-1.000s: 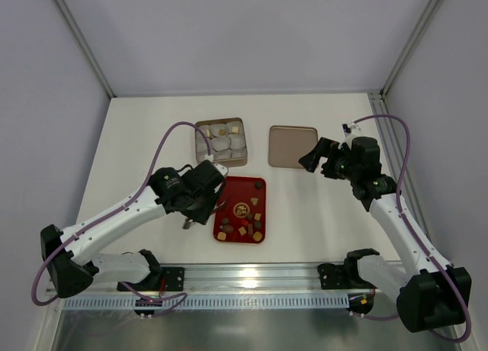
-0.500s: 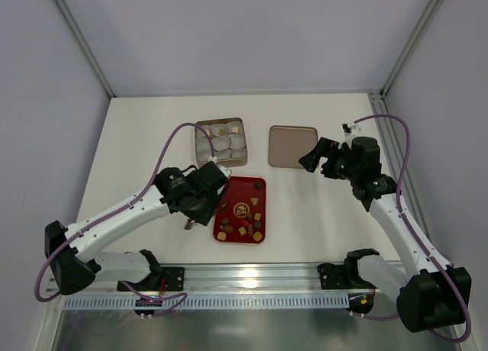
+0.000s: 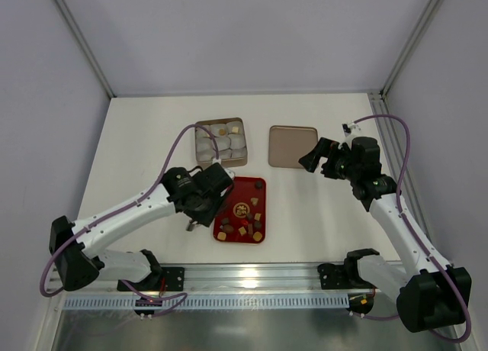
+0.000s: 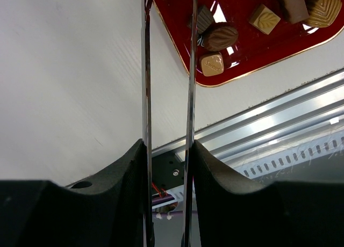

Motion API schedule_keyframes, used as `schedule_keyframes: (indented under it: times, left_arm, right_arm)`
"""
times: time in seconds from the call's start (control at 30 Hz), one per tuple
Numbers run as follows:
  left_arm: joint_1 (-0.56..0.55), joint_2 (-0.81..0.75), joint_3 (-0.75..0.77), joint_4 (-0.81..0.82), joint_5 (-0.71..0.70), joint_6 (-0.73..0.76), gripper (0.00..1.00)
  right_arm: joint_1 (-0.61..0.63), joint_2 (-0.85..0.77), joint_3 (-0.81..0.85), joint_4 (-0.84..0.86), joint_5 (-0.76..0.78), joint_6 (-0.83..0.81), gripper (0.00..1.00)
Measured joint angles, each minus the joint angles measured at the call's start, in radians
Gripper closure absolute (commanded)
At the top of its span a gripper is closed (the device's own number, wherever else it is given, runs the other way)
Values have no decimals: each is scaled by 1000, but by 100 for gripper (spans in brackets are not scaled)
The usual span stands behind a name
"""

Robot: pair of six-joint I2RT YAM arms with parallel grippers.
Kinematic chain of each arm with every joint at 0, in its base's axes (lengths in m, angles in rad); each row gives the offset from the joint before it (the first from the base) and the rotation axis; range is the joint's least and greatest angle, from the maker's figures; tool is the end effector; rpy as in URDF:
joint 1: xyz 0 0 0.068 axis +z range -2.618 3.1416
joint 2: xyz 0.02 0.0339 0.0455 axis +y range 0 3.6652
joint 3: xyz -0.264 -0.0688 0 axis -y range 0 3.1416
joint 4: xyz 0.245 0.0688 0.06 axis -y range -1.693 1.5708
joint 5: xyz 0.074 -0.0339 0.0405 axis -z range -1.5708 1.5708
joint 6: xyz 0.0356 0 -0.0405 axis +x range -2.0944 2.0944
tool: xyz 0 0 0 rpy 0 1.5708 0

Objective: Pack the chocolate

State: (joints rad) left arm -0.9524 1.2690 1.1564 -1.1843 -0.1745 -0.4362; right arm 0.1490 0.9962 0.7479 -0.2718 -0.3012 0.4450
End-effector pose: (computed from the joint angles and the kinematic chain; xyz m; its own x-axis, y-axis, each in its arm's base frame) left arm 0.1333 -0.1767 0.2927 -0.8334 0.4536 -0.3158 0.4668 0.8836 0.0372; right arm 0.2184 0.0435 0.2794 -0.6142 0.3235 -0.7198 -0.1462 0.8497 0.5066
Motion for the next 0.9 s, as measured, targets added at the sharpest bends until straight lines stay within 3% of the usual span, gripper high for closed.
schedule_keyframes:
  times: [0.67, 0.9]
  left_arm:
    - [-37, 34, 21, -1, 23, -2, 64]
    - [-37, 40, 23, -2, 22, -2, 58]
  right_arm:
    - [0, -1, 0, -2, 0, -3, 0]
    - [0, -1, 0, -2, 0, -3, 0]
